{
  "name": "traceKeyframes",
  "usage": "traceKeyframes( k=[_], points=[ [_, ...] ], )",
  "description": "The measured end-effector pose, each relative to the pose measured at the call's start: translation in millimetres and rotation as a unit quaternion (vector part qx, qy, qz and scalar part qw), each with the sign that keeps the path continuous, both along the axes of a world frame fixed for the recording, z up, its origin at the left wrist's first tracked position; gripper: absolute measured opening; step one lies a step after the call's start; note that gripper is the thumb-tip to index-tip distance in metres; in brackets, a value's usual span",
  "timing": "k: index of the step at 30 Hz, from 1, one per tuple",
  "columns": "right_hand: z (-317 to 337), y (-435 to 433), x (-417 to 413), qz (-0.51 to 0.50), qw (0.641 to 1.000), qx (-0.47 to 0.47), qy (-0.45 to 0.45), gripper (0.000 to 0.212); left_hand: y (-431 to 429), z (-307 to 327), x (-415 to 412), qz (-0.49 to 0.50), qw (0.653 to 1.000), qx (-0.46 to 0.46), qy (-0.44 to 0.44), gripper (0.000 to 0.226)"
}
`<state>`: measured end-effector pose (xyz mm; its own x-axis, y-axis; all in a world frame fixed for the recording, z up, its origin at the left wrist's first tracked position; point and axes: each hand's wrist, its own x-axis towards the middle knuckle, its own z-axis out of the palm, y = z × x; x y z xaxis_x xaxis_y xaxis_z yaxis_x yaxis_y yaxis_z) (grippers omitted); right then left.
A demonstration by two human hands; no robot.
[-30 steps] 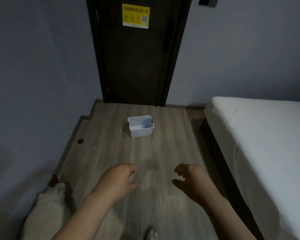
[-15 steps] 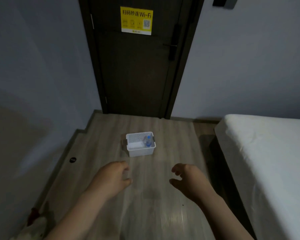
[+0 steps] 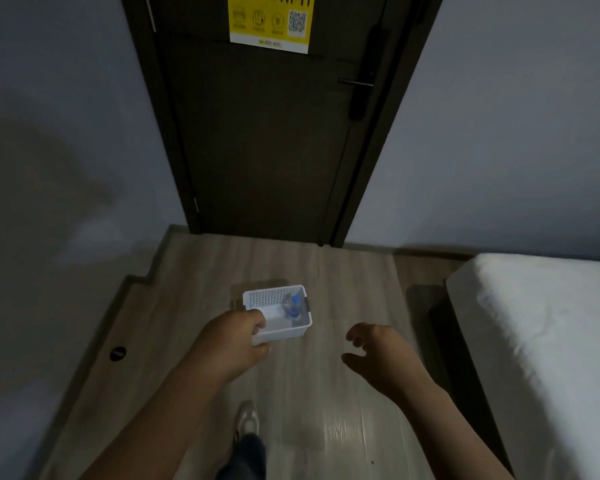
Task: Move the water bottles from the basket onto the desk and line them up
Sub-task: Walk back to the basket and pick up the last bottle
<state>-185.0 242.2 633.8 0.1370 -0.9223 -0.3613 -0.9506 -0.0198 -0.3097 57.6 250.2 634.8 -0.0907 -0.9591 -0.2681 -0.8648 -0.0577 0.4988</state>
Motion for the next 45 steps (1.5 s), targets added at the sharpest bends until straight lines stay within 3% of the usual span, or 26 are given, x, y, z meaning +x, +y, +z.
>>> traceKeyframes(
  k=[13, 25, 30, 35, 39, 45],
  points=[
    [-40.7, -187.3, 28.7, -0.028, 0.999, 0.028, 0.000, 0.039, -191.2, -47.8, 31.5, -0.020, 0.999, 0.041, 0.000, 0.036],
    [-149.7, -341.6, 8.7, 0.077, 0.990, 0.119, 0.011, 0.043, -297.3, -148.5, 12.6, 0.046, 0.993, 0.094, -0.058, 0.029],
    [-218.5, -397.6, -1.2, 0.101, 0.984, 0.143, 0.043, 0.044, -336.1, -219.0, 4.4, 0.044, 0.988, 0.142, -0.052, 0.031],
    [-310.9, -428.8, 6.2, 0.106, 0.976, 0.177, 0.066, 0.042, -368.2, -310.9, 13.2, 0.001, 0.992, 0.117, -0.041, 0.042],
    [-391.3, -445.8, 16.1, 0.098, 0.977, 0.179, 0.064, 0.045, -388.9, -395.6, 20.5, 0.035, 0.985, 0.159, -0.055, 0.048],
    [-510.7, -468.1, 33.3, 0.086, 0.977, 0.186, 0.053, 0.042, -406.0, -507.6, 25.7, 0.015, 0.985, 0.145, -0.095, 0.051]
  ],
)
